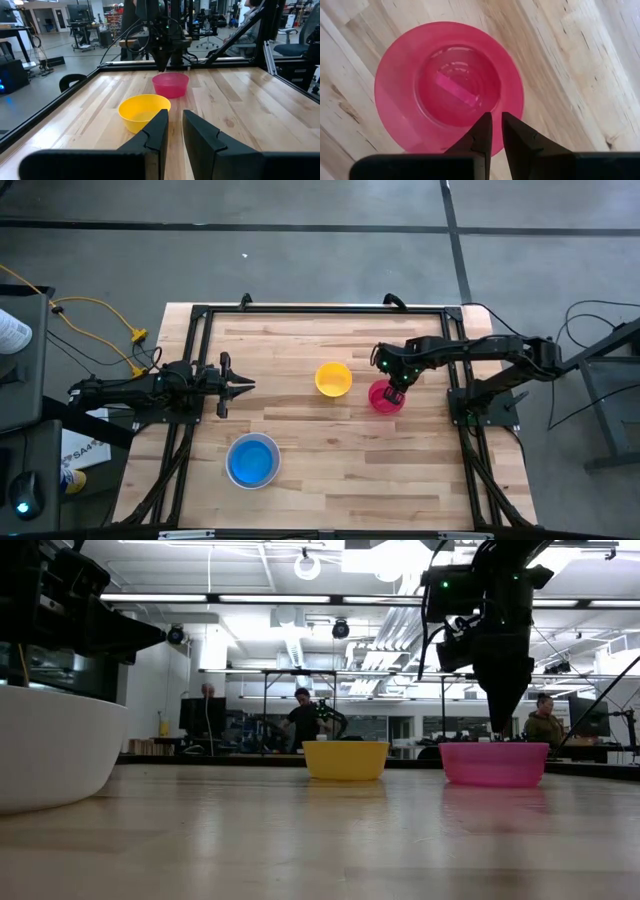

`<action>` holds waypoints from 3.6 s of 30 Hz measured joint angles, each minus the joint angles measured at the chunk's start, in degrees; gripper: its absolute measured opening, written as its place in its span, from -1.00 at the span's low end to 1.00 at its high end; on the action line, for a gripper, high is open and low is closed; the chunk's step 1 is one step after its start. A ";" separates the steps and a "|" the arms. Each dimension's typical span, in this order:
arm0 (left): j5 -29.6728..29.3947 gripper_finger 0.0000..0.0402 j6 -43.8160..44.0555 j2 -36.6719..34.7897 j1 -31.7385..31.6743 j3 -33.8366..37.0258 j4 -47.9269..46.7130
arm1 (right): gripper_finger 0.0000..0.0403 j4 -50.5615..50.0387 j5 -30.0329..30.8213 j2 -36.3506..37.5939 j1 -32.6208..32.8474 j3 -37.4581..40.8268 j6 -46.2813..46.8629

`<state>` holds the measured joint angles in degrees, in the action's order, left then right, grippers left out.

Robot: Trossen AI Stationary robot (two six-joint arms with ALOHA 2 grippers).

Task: Nest bowls inside each other
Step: Stack the red bowl on the blue bowl

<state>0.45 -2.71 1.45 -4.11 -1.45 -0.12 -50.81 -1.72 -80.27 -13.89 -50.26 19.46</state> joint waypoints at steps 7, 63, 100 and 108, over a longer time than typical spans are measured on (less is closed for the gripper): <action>0.00 -0.71 0.00 0.00 0.00 0.00 0.00 | -0.82 -0.28 0.02 0.00 0.00 0.00 -0.17; 0.00 -0.71 0.01 0.02 0.01 0.00 0.00 | -0.36 -0.74 4.79 -6.38 -0.52 0.09 -0.18; 0.00 -0.71 -0.01 0.01 -0.01 0.00 0.00 | -0.98 0.05 4.39 -6.36 -0.52 0.07 -0.22; 0.01 -0.71 -0.01 0.00 -0.01 0.00 0.00 | -0.98 0.04 4.02 -6.36 -0.52 -0.04 -1.72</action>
<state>0.46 -2.72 1.45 -4.12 -1.45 -0.12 -50.78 2.31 -86.63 -14.41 -50.30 17.74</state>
